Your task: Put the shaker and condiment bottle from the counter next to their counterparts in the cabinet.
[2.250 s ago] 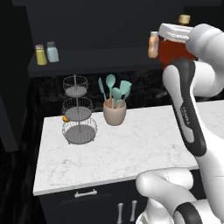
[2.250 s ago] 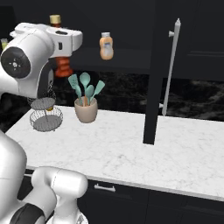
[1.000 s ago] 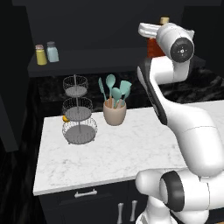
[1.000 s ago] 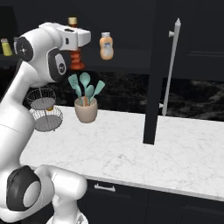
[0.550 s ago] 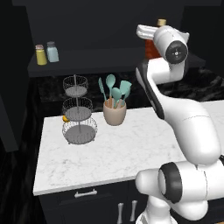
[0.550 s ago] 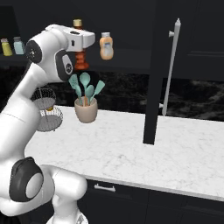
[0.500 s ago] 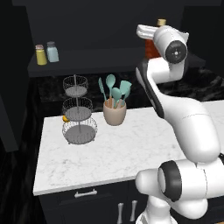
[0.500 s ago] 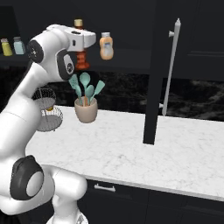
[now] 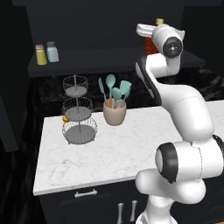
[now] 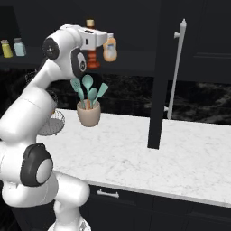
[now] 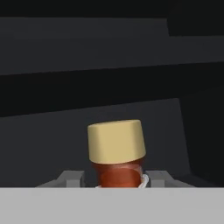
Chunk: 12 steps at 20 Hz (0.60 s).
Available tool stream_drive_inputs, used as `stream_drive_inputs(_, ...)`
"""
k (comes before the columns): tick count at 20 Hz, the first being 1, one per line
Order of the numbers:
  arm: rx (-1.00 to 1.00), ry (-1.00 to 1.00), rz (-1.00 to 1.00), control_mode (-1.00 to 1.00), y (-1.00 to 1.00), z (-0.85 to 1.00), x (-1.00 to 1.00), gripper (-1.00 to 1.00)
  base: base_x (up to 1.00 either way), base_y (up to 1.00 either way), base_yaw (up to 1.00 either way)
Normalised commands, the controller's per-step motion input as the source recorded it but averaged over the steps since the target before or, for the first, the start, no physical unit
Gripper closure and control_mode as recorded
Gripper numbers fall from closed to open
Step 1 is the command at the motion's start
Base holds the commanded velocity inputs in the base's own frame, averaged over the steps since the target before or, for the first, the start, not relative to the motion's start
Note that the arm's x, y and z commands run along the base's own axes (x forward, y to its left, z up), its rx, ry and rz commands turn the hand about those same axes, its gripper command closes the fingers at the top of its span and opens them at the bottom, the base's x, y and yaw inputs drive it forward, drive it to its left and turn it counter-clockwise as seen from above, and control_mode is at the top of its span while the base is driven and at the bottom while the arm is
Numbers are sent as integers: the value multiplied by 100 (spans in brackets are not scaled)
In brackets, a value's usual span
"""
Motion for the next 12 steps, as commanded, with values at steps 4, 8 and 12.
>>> stream_drive_inputs(4, 0, 4, 0, -100, -2, 0, 41, 100, 0, 0, 0)
stream_drive_inputs(8, 0, 0, 0, -100, 0, 0, 41, 100, 0, 0, 0)
stream_drive_inputs(12, -3, 0, 0, -100, 0, 0, 41, 100, 0, 0, 0)
